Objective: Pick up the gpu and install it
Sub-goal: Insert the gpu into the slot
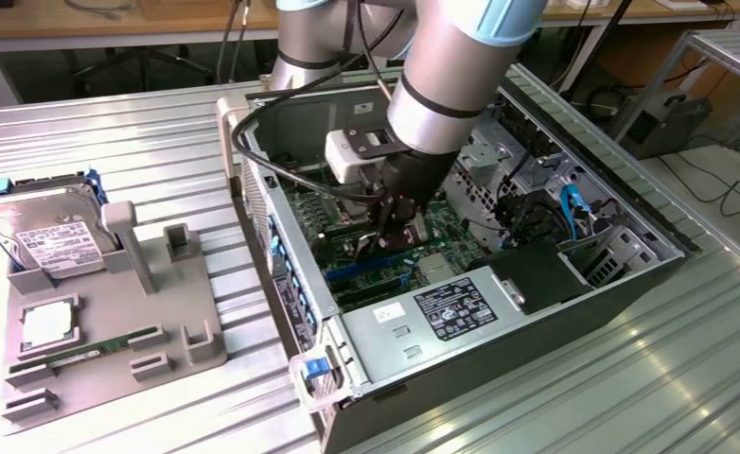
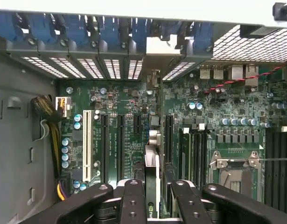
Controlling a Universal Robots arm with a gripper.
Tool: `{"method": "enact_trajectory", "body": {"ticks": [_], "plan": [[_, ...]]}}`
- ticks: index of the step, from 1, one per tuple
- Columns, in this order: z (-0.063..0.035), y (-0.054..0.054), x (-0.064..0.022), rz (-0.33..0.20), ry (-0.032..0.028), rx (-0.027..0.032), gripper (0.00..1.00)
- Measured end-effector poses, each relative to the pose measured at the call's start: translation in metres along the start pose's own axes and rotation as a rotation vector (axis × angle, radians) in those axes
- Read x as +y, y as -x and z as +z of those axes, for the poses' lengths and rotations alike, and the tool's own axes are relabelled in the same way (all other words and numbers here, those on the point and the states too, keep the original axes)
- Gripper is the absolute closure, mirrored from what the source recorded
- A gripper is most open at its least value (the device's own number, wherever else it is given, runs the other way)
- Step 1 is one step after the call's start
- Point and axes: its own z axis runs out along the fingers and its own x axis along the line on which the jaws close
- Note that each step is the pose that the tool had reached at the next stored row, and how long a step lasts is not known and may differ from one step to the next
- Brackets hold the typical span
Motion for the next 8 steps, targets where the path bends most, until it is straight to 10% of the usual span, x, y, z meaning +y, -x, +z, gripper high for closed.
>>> {"method": "enact_trajectory", "body": {"ticks": [8], "plan": [[0.0158, 0.0018, 0.0047, 0.0, 0.0035, 0.0004, 0.74]]}}
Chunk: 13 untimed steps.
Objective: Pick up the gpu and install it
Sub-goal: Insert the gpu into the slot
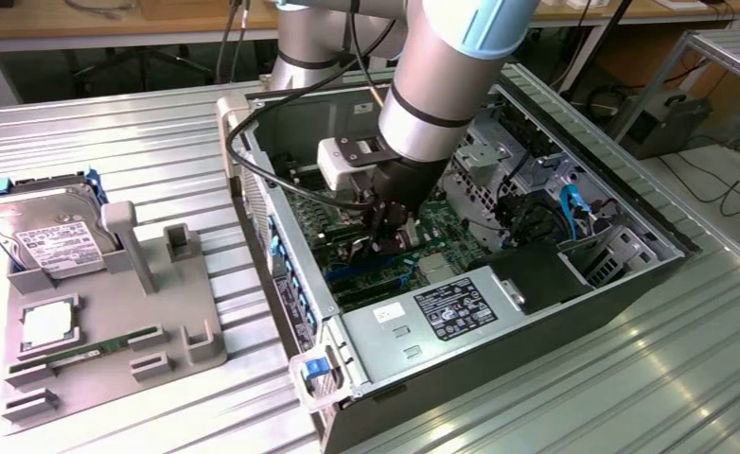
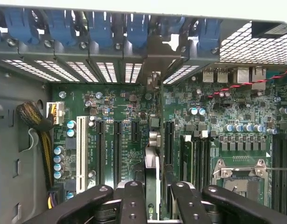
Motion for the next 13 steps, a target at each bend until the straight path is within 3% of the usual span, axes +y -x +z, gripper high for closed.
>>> {"method": "enact_trajectory", "body": {"ticks": [7, 13], "plan": [[0.0016, 0.0, -0.0009, 0.0, 0.0005, 0.0021, 0.74], [-0.0057, 0.0006, -0.002, 0.002, 0.0008, 0.0067, 0.74]]}}
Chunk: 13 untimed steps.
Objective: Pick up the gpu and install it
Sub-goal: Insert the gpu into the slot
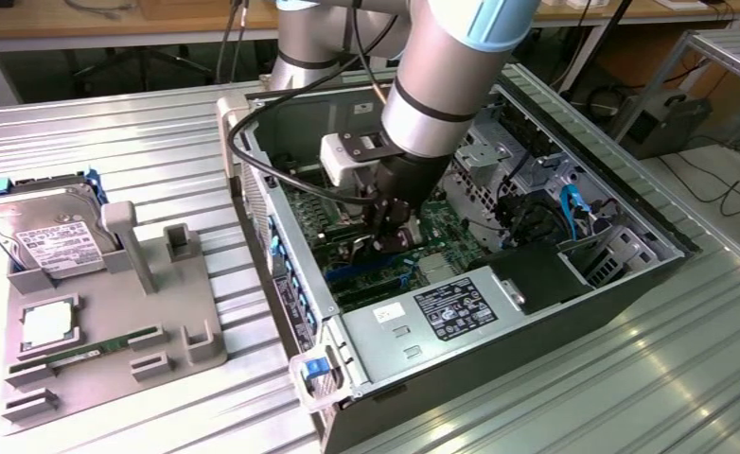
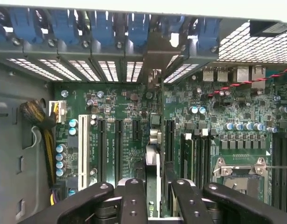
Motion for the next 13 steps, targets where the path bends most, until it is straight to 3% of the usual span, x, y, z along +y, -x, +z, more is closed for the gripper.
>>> {"method": "enact_trajectory", "body": {"ticks": [5, 13], "plan": [[0.0011, -0.0001, -0.0002, 0.016, 0.0006, 0.0042, 0.74], [0.0028, 0.0021, -0.0045, 0.049, 0.0152, 0.0041, 0.74]]}}
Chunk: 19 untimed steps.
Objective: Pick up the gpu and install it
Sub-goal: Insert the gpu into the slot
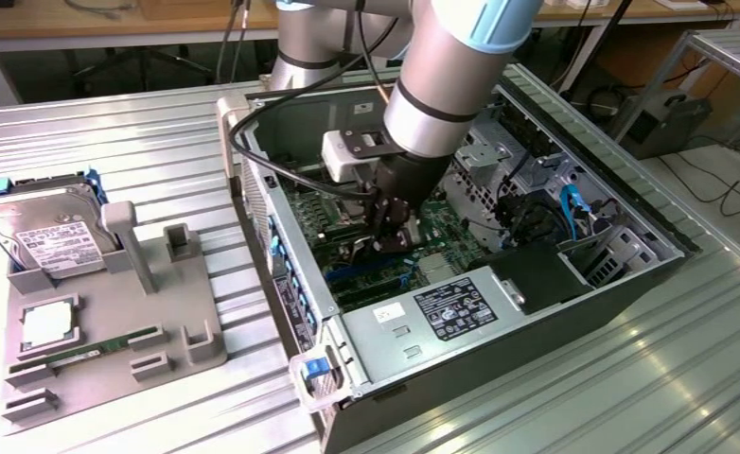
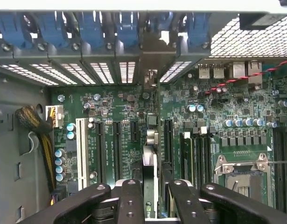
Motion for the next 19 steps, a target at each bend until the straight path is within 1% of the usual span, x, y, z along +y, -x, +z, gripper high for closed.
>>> {"method": "enact_trajectory", "body": {"ticks": [2, 5, 7, 10, 14, 16, 19], "plan": [[0.0, 0.0001, -0.0024, 0.002, 0.0032, 0.0, 0.74], [0.001, 0.0001, -0.0025, 0.005, 0.0059, 0.0021, 0.74], [0.002, 0.0001, -0.0023, 0.007, 0.0067, 0.0034, 0.74], [0.0043, 0.0001, 0.0005, 0.009, 0.0072, 0.0027, 0.74], [0.0045, -0.0001, 0.0014, 0.01, 0.01, 0.0056, 0.74], [0.005, 0.0, 0.002, 0.01, 0.0099, 0.0044, 0.74], [0.0044, -0.0001, 0.0035, 0.01, 0.01, 0.005, 0.74]]}}
